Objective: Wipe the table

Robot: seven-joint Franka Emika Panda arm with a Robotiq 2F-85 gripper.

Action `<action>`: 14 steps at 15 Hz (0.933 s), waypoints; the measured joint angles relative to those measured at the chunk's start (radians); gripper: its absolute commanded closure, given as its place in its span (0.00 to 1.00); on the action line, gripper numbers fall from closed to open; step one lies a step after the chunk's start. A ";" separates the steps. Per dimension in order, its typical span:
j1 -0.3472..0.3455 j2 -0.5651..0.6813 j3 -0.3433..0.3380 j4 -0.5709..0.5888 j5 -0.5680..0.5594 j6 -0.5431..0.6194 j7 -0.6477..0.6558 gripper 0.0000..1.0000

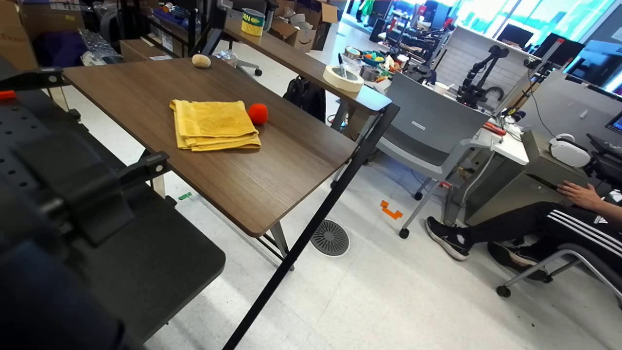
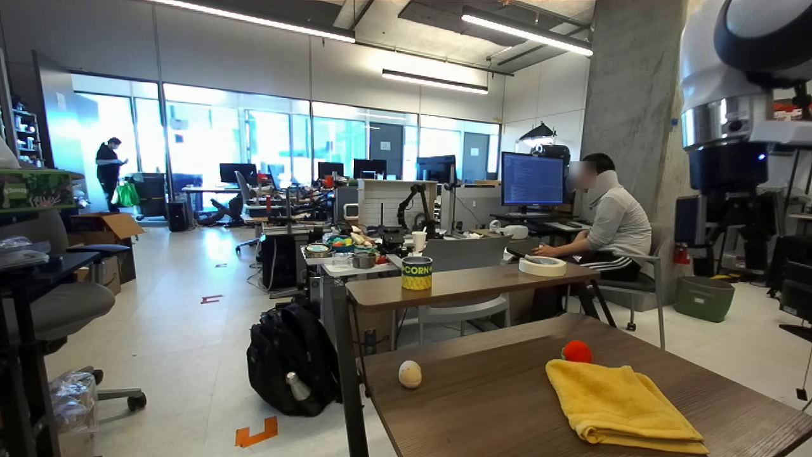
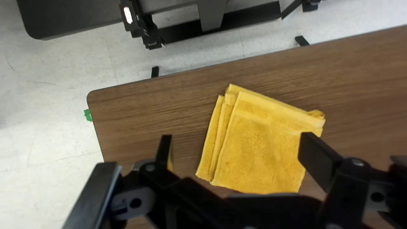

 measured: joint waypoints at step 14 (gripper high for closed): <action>0.077 0.550 -0.074 0.362 -0.048 0.218 0.323 0.00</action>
